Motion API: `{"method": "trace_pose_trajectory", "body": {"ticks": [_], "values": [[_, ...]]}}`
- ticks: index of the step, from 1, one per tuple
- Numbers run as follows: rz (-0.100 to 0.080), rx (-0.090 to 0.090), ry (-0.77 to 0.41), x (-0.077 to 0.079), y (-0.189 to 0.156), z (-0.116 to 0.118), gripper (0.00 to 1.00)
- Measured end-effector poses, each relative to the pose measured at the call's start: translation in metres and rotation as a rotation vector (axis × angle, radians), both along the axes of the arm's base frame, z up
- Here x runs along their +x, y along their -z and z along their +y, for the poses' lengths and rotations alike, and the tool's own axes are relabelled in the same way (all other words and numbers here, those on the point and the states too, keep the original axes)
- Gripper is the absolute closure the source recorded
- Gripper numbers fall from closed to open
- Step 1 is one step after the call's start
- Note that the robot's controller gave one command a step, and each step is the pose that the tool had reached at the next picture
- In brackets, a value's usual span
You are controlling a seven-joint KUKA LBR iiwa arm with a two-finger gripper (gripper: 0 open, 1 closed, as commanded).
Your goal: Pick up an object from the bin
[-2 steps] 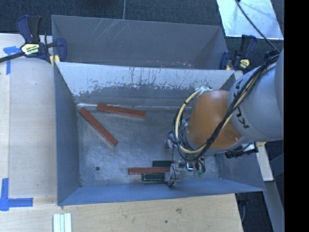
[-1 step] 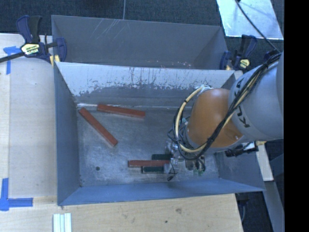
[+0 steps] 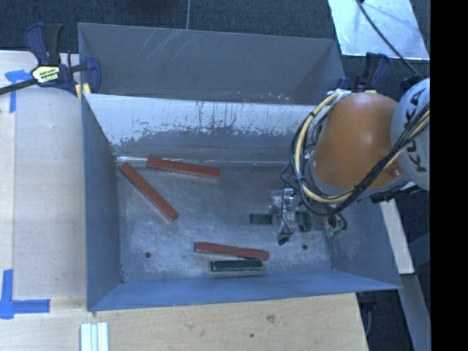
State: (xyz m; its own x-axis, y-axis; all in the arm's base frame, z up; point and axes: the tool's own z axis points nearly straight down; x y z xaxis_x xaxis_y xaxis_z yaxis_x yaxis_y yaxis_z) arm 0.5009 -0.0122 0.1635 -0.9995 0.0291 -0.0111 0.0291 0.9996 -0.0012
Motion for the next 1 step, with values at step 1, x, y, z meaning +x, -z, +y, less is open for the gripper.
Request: {"method": "trace_pose_trajectory", "body": {"ticks": [1], "values": [[-0.001,0.001,-0.004,0.0082,-0.1040,0.0114,1.00]]}}
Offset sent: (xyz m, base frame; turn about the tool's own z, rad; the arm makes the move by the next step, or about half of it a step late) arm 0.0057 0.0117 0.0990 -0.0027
